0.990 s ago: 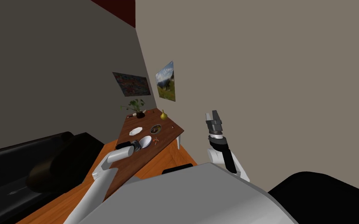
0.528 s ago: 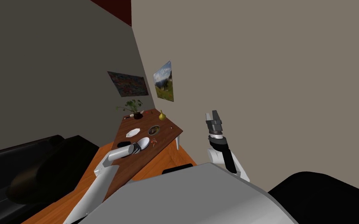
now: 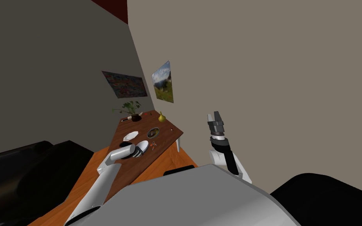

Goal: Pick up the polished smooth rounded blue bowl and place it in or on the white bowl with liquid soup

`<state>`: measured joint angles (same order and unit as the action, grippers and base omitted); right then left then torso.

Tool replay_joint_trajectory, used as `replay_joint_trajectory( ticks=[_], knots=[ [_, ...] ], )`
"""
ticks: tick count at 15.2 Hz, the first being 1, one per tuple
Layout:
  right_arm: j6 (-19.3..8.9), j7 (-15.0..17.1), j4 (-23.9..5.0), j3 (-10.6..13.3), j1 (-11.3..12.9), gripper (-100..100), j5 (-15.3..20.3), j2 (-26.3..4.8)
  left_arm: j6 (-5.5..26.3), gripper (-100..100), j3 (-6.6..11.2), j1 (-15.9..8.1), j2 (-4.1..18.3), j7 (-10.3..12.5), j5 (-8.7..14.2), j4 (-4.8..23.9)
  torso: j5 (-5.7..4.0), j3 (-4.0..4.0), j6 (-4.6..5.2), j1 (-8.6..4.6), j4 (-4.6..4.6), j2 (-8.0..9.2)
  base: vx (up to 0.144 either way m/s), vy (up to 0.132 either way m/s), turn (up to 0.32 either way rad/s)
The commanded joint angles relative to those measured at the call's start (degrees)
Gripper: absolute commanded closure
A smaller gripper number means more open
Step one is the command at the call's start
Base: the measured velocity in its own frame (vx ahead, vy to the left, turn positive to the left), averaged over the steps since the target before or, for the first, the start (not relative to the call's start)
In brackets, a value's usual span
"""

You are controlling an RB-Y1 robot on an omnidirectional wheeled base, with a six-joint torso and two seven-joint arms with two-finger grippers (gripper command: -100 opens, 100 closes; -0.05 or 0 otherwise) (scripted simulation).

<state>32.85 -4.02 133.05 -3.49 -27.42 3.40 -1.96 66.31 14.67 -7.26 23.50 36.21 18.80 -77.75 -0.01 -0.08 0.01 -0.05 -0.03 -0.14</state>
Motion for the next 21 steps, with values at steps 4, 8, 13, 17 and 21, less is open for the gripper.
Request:
replay_joint_trajectory(
  ticks=[4,8,13,17,21],
  knots=[
    [0.0,0.0,0.0,0.0,0.0,0,0.0,0.0,4.8,-100,0.6,-1.5,-0.1,2.0,0.8,2.2,0.0,-0.01,0.0,-0.02,0.0,-0.02,0.036,-0.01,-0.059],
    [0.0,0.0,0.0,0.0,0.0,0,0.0,0.0,6.4,-100,0.81,-2.0,-0.1,2.7,1.1,3.1,0.0,-0.01,-0.01,0.02,0.0,-0.02,0.033,0.0,-0.042],
    [0.0,0.0,0.0,0.0,0.0,0,0.0,0.0,2.1,-100,0.69,-1.9,-1.6,1.4,0.5,7.0,0.03,-0.01,-0.03,0.1,-0.01,-0.01,0.034,0.013,0.016],
    [0.0,0.0,0.0,0.0,0.0,0,0.0,0.0,2.8,100,0.68,-1.9,-1.4,1.6,0.5,6.4,0.01,0.05,-0.03,0.05,0.02,0.1,0.008,0.002,0.001],
    [0.0,0.0,0.0,0.0,0.0,0,0.0,0.0,4.8,100,0.77,-2.0,-0.7,2.2,0.9,4.7,0.34,0.15,0.19,0.33,0.11,0.21,-0.013,-0.006,-0.007]
  ],
)
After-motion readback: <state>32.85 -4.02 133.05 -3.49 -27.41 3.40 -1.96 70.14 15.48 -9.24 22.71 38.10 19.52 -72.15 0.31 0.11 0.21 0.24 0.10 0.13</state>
